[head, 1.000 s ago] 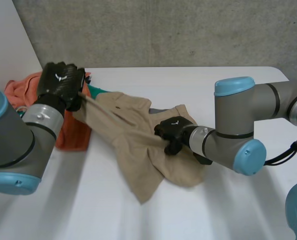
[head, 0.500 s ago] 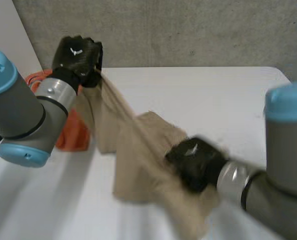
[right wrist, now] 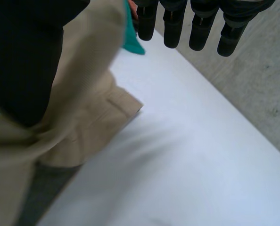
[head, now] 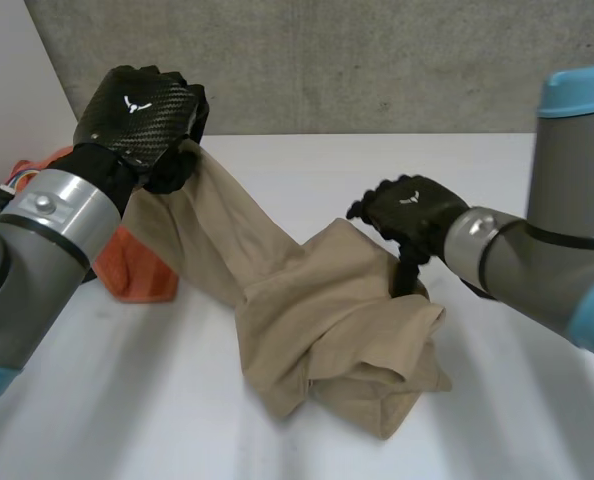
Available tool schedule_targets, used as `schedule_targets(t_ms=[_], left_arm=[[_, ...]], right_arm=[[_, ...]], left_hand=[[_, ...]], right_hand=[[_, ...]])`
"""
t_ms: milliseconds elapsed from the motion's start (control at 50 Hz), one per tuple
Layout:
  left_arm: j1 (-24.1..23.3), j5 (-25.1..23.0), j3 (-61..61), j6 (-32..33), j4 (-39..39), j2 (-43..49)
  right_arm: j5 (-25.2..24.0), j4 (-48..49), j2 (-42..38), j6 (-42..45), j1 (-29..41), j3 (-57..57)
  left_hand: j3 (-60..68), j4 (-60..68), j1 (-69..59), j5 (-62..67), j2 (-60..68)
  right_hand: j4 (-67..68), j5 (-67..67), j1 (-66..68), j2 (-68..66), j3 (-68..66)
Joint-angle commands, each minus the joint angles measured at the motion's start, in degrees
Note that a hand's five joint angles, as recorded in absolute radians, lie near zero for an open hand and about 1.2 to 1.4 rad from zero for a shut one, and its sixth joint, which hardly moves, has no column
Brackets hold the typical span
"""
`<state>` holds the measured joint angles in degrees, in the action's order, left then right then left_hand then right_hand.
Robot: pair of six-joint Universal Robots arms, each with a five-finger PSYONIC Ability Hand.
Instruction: Fold the laundry.
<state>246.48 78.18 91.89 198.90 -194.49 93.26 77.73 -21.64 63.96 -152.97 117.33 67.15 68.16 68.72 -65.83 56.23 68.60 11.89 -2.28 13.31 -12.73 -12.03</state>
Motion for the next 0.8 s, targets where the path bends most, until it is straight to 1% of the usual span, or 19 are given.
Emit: schedule_targets(t_ms=[20,80,100,220,300,320,380,480,540,620,720,800], left_arm=[[-1.4,-1.7,2.8,0.4,1.7,-5.0],[-1.4,-2.2,3.4,1.1,1.8,-6.3],[-1.4,-2.3,3.5,1.3,1.9,-6.5],[-0.1,-3.1,4.0,3.0,2.5,-8.0],[0.4,-5.1,4.6,3.2,3.1,-9.5],[0.5,-5.9,4.9,3.3,3.1,-9.9],[0.7,-7.1,5.1,3.3,3.1,-10.3],[2.3,-7.9,5.4,3.1,3.1,-10.6],[3.2,-8.0,5.8,3.1,2.9,-11.0],[4.6,-8.4,5.6,3.0,2.5,-11.3],[6.0,-9.2,5.7,2.4,2.1,-12.1],[7.2,-9.9,5.6,1.7,1.5,-12.4]], right_arm=[[-0.6,9.3,-10.6,-2.2,2.2,-9.8],[-1.2,13.2,-12.3,-1.7,2.0,-11.4],[-1.4,15.8,-12.7,-0.9,1.7,-11.9],[-2.1,24.2,-10.8,2.9,-1.4,-11.2],[-6.9,26.3,-11.8,1.4,-2.1,-11.8],[-10.0,26.5,-12.5,1.4,-2.4,-12.3],[-12.9,27.1,-13.2,2.5,-3.2,-13.6],[-8.7,29.2,-12.7,4.4,-5.4,-16.9],[-8.3,30.4,-12.1,3.3,-6.7,-17.2],[-7.9,34.2,-10.2,-1.3,-8.5,-16.0],[-7.2,40.9,-8.2,-10.9,-11.0,-14.3],[-5.4,43.9,-6.9,-16.9,-12.8,-13.7]], left_hand=[[11.8,11.3,-14.2,13.8,11.4],[11.8,11.3,-14.2,13.8,11.4],[11.8,11.3,-14.2,13.8,11.4],[11.8,11.3,-14.2,13.8,11.4],[11.8,11.3,-14.2,13.8,11.4],[11.8,11.3,-14.2,13.8,11.4],[11.8,11.3,-14.2,13.8,11.4],[11.8,11.3,-14.2,13.8,11.4],[11.8,11.3,-14.2,13.8,11.4],[11.8,11.3,-14.2,13.8,11.4],[11.8,11.3,-14.2,13.8,11.4],[11.8,11.3,-14.2,13.8,11.4]], right_hand=[[-1.9,2.3,-3.3,2.7,2.0],[-1.9,2.3,-3.3,2.7,2.0],[-1.9,2.3,-3.3,2.7,2.0],[-1.9,2.3,-3.3,2.7,2.0],[-1.9,2.3,-3.3,2.7,2.0],[-1.9,2.3,-3.3,2.7,2.0],[-1.9,2.3,-3.3,2.7,2.0],[-1.9,2.3,-3.3,2.7,2.0],[-1.9,2.3,-3.3,2.7,2.0],[-1.9,2.3,-3.3,2.7,2.0],[-1.9,2.3,-3.3,2.7,2.0],[-1.9,2.3,-3.3,2.7,2.0]])
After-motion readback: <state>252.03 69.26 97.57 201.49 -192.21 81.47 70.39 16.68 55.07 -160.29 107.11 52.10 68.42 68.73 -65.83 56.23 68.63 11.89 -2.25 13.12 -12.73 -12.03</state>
